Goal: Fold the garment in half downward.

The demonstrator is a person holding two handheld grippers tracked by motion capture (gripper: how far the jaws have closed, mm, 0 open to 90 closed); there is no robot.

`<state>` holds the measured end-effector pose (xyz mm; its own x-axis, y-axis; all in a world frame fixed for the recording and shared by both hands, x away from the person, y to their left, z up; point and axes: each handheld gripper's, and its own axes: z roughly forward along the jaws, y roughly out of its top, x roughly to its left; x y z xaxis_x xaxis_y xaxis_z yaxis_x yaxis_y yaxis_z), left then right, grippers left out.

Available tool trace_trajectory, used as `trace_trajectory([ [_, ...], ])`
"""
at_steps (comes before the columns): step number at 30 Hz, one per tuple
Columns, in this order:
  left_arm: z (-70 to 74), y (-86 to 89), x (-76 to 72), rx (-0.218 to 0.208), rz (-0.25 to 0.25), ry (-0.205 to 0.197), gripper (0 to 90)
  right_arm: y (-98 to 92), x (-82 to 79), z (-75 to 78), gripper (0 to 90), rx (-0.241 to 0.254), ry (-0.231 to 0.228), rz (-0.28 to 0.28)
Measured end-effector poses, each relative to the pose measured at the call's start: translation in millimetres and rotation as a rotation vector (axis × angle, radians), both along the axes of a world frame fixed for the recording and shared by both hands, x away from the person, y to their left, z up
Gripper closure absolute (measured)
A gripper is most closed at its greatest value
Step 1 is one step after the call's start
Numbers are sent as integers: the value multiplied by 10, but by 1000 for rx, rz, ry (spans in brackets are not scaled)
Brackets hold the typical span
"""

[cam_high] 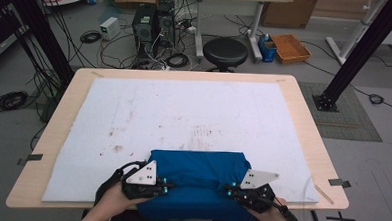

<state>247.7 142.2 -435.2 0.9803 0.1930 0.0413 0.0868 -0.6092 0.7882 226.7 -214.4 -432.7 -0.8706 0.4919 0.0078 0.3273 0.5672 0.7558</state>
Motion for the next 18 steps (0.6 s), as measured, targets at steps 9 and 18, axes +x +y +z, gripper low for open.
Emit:
trace_trajectory([
  [9,23,-23,-84,0,22,-28,765,-102,-85,1,794,-16,-4,3],
  [18,90,51,159,-78,244,-57,614,-286,166,120,595,107,-33,-234],
])
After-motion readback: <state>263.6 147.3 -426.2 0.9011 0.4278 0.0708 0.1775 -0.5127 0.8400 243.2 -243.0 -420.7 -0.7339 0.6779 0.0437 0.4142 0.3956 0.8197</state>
